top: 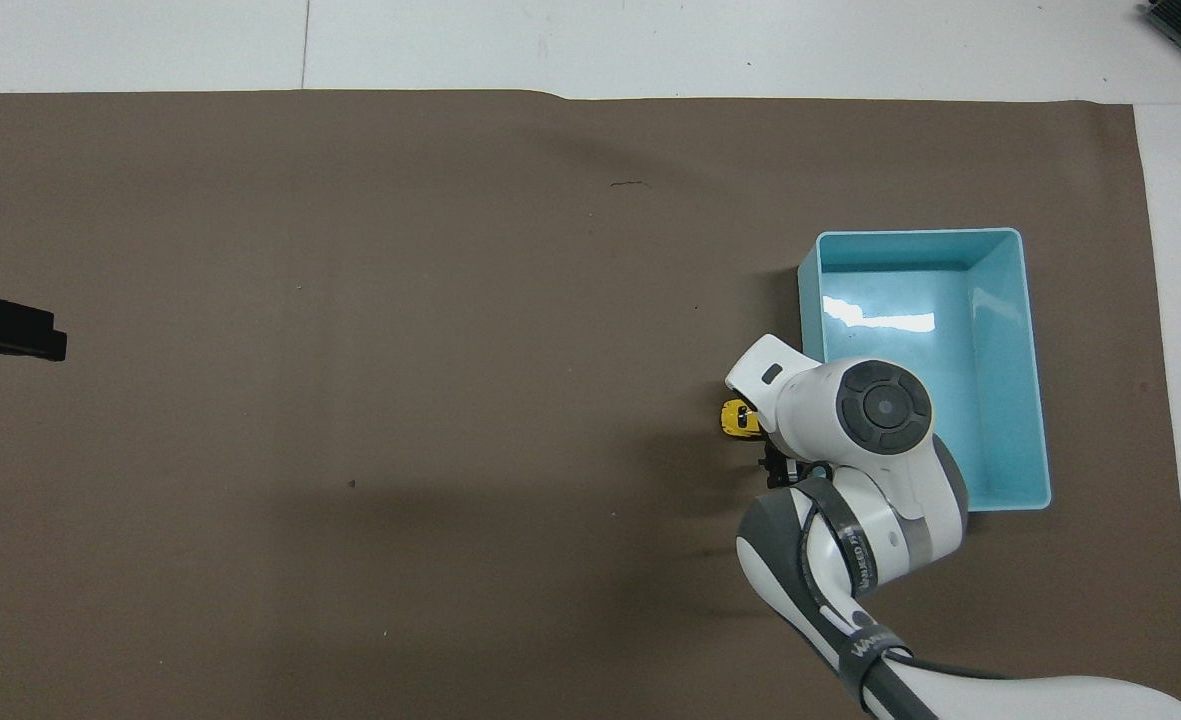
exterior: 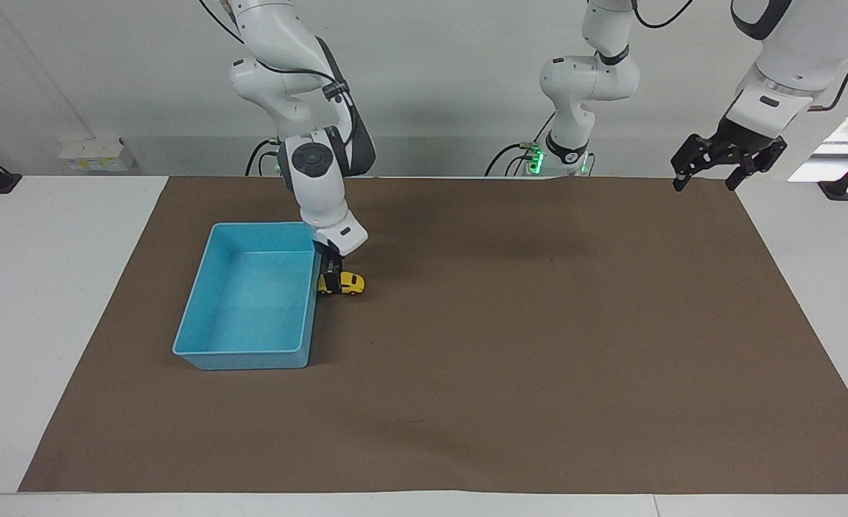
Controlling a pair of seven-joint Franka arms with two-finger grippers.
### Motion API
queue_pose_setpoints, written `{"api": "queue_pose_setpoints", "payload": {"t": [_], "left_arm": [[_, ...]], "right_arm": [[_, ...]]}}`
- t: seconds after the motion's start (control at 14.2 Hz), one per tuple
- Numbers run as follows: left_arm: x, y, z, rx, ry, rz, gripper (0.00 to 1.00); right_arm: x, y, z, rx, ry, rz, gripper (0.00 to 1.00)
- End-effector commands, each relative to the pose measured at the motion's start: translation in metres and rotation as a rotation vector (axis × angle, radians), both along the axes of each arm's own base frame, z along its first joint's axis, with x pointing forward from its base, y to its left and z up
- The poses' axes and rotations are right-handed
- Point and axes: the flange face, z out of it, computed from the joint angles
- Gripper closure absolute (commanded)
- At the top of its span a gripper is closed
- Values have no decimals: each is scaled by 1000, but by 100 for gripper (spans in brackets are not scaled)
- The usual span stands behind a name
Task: Wind up and store yellow beetle car
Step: 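Grasp the yellow car with the right gripper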
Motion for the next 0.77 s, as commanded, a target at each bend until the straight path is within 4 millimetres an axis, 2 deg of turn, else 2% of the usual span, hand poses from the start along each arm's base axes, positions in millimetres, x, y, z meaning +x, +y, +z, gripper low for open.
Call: {"api": "queue_pose_setpoints", "payload": {"t": [0.0, 0.07, 0.14, 0.21, 0.35, 0.49, 0.7], "left_arm": [[1, 2, 4, -11, 8, 12, 0], [1, 2, 4, -11, 8, 12, 0], [1, 2, 4, -11, 8, 12, 0], [1, 2, 3, -11, 9, 12, 0], [1, 2, 4, -11, 8, 12, 0], [1, 2, 4, -11, 8, 12, 0], [1, 2, 3, -11, 9, 12, 0]], "right_arm": [[2, 1, -4, -10, -9, 34, 29], [2, 1, -4, -12, -4, 34, 64], [2, 1, -5, -15, 2, 37, 84], [2, 1, -5, -20, 12, 38, 100], [10, 3, 1, -31, 25, 42, 100], [18, 24, 22, -46, 44, 59, 100], [34, 32, 46, -39, 27, 16, 100]]}}
